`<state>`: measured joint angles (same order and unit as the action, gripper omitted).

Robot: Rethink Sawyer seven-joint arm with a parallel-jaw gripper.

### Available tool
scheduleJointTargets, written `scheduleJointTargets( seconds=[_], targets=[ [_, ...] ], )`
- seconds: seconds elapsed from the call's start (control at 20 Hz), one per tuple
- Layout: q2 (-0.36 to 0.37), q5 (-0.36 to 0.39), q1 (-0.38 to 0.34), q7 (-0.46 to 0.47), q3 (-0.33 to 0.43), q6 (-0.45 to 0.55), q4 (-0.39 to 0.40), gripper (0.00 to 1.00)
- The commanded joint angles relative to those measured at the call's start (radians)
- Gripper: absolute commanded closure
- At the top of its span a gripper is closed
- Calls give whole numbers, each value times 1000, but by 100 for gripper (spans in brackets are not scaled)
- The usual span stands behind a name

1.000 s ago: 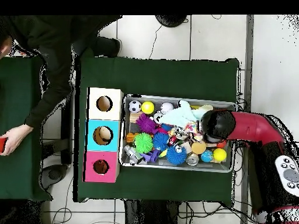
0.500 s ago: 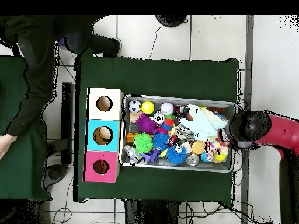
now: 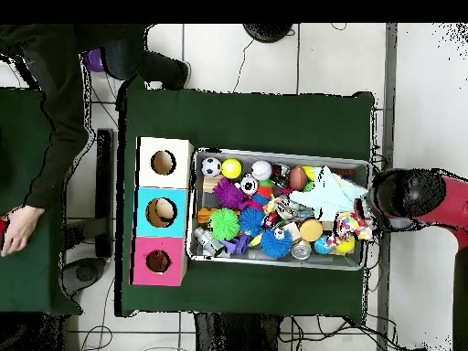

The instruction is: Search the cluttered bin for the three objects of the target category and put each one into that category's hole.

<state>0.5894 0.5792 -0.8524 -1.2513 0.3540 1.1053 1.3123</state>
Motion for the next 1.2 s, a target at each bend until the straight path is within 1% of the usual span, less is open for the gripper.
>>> scheduleJointTargets(
  seconds=[0.05, 0.2, 0.3, 0.45, 0.55, 0.75, 1.0, 1.2],
  targets=[
    [-4, -11, 6, 271, 96, 109, -28, 100],
    [1, -29, 3, 269, 104, 141, -46, 100],
    [0, -46, 1, 245, 110, 133, -44, 100],
    [-11, -52, 16, 181, 103, 93, -23, 100],
    [-12, -50, 29, 130, 92, 49, 8, 100],
    [-33, -31, 60, 53, 69, -27, 35, 100],
    [-48, -29, 71, 38, 56, -32, 28, 100],
    [-54, -32, 72, 45, 53, -27, 22, 100]
  ],
)
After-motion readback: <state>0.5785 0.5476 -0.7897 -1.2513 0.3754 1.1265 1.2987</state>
